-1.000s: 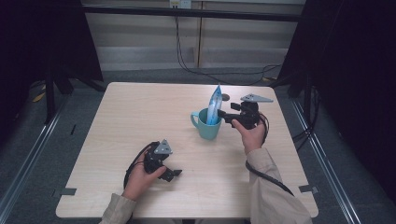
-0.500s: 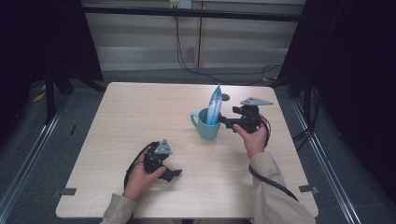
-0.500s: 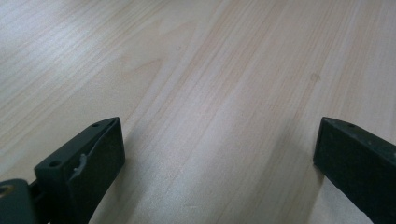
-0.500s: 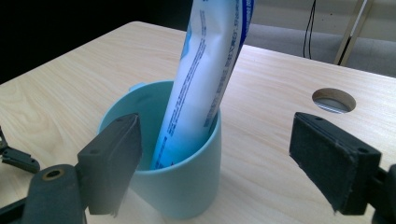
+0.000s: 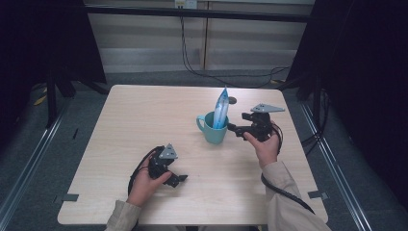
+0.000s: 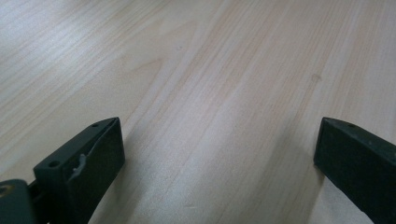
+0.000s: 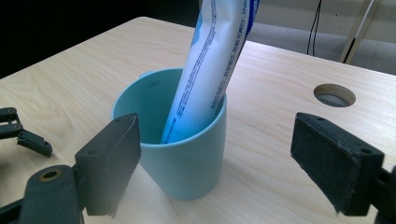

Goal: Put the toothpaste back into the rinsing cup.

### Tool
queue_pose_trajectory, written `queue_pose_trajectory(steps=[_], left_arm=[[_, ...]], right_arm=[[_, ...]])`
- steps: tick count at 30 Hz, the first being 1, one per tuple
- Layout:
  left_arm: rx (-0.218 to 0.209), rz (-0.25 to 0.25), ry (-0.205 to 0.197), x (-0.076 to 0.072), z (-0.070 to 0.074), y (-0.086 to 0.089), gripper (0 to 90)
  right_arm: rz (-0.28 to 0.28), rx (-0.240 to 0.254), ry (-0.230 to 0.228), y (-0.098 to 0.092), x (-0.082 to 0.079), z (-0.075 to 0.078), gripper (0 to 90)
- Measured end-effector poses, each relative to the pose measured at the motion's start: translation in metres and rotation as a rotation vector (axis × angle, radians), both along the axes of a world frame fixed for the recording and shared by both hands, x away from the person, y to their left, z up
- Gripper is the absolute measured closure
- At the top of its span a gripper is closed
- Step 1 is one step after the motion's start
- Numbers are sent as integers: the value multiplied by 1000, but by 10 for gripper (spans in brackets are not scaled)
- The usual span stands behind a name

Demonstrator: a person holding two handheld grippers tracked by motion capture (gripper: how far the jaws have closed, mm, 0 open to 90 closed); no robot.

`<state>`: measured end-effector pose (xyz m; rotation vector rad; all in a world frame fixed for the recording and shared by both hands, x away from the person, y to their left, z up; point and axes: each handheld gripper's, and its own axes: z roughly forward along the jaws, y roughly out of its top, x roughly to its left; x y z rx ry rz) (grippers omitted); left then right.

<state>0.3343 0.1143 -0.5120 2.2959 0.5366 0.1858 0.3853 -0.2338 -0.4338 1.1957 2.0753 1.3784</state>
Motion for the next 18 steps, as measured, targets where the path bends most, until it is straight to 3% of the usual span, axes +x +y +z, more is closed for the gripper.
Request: queue_pose_trajectory(steps=[10,18], left_arm=[[6,-6,-1,0,0,0,15],[4,-3,-1,0,0,0,15]], right_arm=[[36,-10,18,-5,-14,-3,140],[67,-47,28,-5,-24,-7,138]])
